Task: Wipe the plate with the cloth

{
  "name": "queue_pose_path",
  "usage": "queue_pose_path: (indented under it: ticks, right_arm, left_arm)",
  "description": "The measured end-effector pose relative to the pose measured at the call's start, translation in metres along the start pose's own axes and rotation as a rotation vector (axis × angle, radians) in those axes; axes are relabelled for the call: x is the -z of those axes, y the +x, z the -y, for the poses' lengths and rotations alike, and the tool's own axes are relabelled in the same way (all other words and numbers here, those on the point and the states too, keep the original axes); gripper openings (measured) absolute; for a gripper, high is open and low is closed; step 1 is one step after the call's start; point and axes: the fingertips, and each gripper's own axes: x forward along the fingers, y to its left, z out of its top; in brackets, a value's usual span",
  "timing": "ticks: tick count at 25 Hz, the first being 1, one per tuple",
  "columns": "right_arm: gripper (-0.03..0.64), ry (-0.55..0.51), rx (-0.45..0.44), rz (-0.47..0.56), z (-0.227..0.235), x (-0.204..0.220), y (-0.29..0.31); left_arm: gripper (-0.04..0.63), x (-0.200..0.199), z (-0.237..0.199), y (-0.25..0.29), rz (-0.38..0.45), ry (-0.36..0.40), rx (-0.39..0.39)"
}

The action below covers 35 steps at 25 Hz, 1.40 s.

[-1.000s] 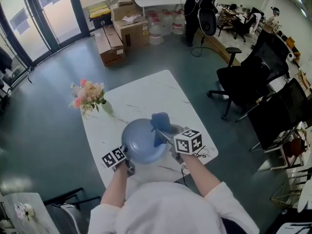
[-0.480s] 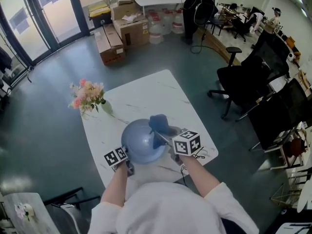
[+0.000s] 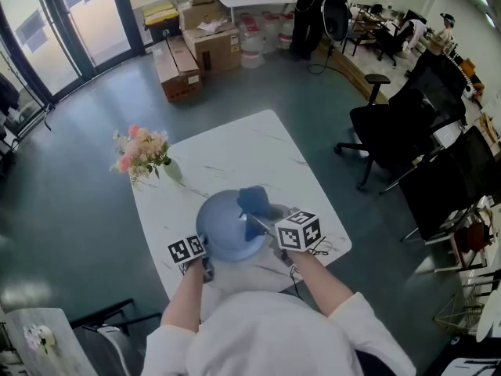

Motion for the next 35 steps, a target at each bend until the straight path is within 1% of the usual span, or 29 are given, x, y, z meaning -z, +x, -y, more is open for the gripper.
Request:
queue_pose_path:
  ticks: [1, 3, 11, 14, 18, 22, 24, 27, 30, 32, 34, 35]
  right_arm:
    - [0.084, -0.001, -0.001, -0.001, 0.000, 0.000, 0.001]
    - [0.084, -0.002, -0.002, -0.001, -0.001, 0.000, 0.001]
    - [0.084, -0.003, -0.005, -0.001, -0.004, 0.002, -0.001]
    - [0.084, -0.005, -0.007, 0.002, -0.006, 0.001, -0.002]
    - [0.084, -0.009, -0.001, 0.009, -0.007, 0.000, -0.004]
    - [0.084, -0.010, 0.002, 0.012, -0.009, 0.001, -0.005]
    - [0.084, -0.011, 0.001, 0.012, -0.010, 0.002, -0.005]
    - [0.084, -0.014, -0.001, 0.013, -0.013, 0.002, -0.006]
    - [0.084, -0.020, -0.002, 0.016, -0.017, 0.002, -0.007]
    - [0.084, -0.025, -0.002, 0.017, -0.020, 0.002, -0.007]
    - [0.084, -0.028, -0.002, 0.019, -0.022, 0.002, -0.009]
    - [0.084, -0.029, -0.002, 0.021, -0.023, 0.002, -0.010]
  left_arm:
    - [0.060, 0.000, 0.000, 0.000, -0.002, 0.001, 0.006]
    - [0.134, 0.000, 0.001, 0.001, -0.001, -0.004, 0.010]
    - [0.209, -0.007, -0.004, -0.006, 0.033, 0.009, -0.009]
    - [0.210, -0.012, -0.004, -0.010, 0.054, 0.004, -0.007]
    - [0.210, -0.023, -0.002, -0.021, 0.094, 0.027, -0.012]
    - [0.210, -0.037, 0.010, -0.034, 0.149, 0.043, 0.027]
    - [0.209, -0.046, 0.021, -0.042, 0.184, 0.065, 0.051]
    - [0.209, -0.062, 0.038, -0.056, 0.247, 0.119, 0.081]
    - [0.204, -0.073, 0.052, -0.069, 0.286, 0.165, 0.111]
    - [0.174, -0.078, 0.060, -0.078, 0.314, 0.186, 0.131]
    - [0.120, -0.082, 0.068, -0.087, 0.349, 0.211, 0.143]
    - [0.105, -0.083, 0.071, -0.091, 0.367, 0.228, 0.145]
